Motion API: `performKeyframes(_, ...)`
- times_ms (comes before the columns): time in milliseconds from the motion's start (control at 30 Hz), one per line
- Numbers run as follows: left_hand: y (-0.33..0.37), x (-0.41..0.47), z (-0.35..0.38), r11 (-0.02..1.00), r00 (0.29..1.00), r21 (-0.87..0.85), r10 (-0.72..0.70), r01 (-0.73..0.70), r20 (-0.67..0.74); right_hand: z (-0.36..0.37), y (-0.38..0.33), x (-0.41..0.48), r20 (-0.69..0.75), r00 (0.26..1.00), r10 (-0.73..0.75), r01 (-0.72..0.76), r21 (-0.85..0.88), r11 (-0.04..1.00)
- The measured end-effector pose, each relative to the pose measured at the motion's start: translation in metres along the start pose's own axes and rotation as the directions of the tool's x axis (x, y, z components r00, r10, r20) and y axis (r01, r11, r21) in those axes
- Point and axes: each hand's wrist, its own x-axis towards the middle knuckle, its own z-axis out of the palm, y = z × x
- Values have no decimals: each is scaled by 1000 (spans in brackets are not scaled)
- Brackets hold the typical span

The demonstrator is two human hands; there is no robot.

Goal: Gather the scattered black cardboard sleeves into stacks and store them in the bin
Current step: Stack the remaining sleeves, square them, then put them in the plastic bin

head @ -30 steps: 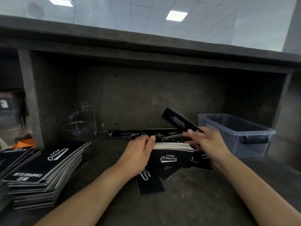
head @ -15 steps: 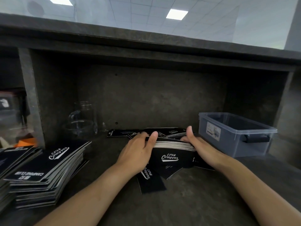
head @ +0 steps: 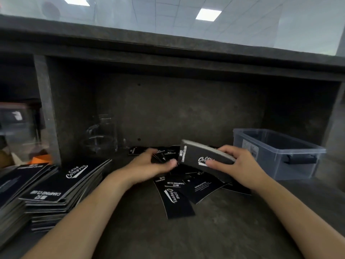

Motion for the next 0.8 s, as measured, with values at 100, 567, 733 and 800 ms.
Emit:
performKeyframes(100,0,-4,5,955,983,292,-8,-46,181,-1,4,1,-28,998,60,-60,32,998)
performKeyframes(567,3,-1,-8,878,984,449,-174,168,-29,3,-4,-2,114,991,74,-86,106,991)
performKeyframes(733,4,-6,-16,917,971,320,-229,240,-71,5,-13,-7,266,961,77,-126,173,977)
performKeyframes(800,6,-7,-19,931,970,280,-206,235,-131,6,-15,-8,304,950,76,-140,195,971)
